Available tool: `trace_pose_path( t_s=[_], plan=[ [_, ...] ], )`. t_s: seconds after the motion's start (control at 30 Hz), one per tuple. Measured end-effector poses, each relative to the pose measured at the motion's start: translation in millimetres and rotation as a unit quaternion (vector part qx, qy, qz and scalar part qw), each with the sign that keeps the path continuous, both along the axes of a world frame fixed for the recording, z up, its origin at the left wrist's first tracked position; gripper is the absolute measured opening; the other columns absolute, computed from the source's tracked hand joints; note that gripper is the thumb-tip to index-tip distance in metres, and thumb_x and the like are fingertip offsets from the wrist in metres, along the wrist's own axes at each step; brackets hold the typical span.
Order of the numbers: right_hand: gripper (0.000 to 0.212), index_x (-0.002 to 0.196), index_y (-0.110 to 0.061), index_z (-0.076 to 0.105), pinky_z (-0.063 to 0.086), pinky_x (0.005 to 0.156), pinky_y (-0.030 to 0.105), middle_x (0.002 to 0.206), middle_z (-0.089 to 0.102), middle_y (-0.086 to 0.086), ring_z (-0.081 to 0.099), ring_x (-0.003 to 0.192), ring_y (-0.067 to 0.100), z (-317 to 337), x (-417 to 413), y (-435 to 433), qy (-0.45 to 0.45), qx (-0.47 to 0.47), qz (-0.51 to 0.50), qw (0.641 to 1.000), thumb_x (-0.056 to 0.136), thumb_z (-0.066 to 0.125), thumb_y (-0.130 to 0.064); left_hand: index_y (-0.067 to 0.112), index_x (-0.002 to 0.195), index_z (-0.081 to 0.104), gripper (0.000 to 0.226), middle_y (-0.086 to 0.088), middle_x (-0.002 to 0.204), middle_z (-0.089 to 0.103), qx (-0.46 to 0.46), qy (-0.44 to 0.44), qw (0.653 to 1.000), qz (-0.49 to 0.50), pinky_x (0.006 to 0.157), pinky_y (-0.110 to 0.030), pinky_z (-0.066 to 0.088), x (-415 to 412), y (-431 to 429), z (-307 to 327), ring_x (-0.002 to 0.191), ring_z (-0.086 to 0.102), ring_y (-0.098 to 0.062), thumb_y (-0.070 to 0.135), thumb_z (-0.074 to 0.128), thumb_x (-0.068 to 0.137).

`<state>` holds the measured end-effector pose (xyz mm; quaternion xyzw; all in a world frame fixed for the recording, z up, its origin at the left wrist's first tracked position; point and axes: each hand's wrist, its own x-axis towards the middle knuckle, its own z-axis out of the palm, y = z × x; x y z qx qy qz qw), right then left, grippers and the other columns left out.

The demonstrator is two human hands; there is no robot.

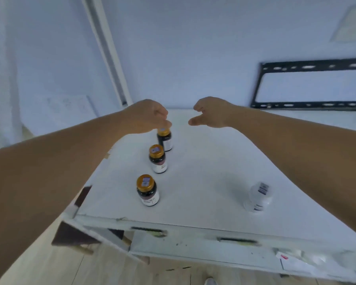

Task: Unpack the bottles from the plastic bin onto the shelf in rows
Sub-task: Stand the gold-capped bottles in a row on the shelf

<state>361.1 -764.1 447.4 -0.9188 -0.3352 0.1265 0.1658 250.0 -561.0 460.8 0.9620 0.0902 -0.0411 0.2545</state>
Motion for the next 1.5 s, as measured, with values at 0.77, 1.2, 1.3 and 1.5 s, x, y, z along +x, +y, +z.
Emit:
trace_pose_path(
  t_s=[0.77, 1.2, 1.3, 1.5],
  plan=[
    [0.044, 0.098, 0.003, 0.065, 0.056, 0.082, 0.042, 0.100, 0.069, 0.022, 0.065, 0.093, 0.042, 38.9, -245.9, -509.1, -0.053, 0.007, -0.440, 0.896, 0.080, 0.071, -0.037, 0.030, 0.117, 0.068, 0.042, 0.017, 0.108, 0.069, -0.040, -0.044, 0.884, -0.464, 0.079, -0.020, 0.054, -31.2, -503.5, 24.0, 0.096, 0.066, 0.001, 0.039, 0.081, 0.078],
    [0.040, 0.101, 0.000, 0.073, 0.055, 0.085, 0.042, 0.101, 0.072, 0.019, 0.067, 0.098, 0.036, -80.8, -390.0, -754.5, 0.065, -0.009, -0.553, 0.830, 0.086, 0.071, -0.037, 0.018, 0.124, 0.066, 0.048, 0.005, 0.117, 0.070, 0.058, 0.043, 0.780, -0.622, 0.093, -0.029, 0.051, -106.0, -793.8, -78.3, 0.101, 0.066, -0.010, 0.037, 0.079, 0.081],
    [0.040, 0.102, 0.003, 0.071, 0.053, 0.086, 0.042, 0.104, 0.070, 0.021, 0.064, 0.100, 0.036, -118.9, -406.8, -798.9, 0.098, -0.002, -0.588, 0.803, 0.086, 0.071, -0.033, 0.020, 0.127, 0.064, 0.050, 0.005, 0.120, 0.068, 0.062, 0.081, 0.752, -0.651, 0.095, -0.034, 0.054, -108.8, -852.0, -109.3, 0.104, 0.066, -0.012, 0.040, 0.077, 0.083],
    [0.035, 0.101, -0.002, 0.072, 0.050, 0.087, 0.033, 0.104, 0.069, 0.010, 0.062, 0.101, 0.031, -186.0, -412.6, -882.2, 0.179, -0.006, -0.655, 0.734, 0.090, 0.068, -0.035, 0.019, 0.127, 0.066, 0.050, 0.005, 0.120, 0.069, 0.084, 0.119, 0.697, -0.702, 0.096, -0.033, 0.052, -95.4, -974.1, -182.0, 0.105, 0.065, -0.013, 0.038, 0.078, 0.082]
  ],
)
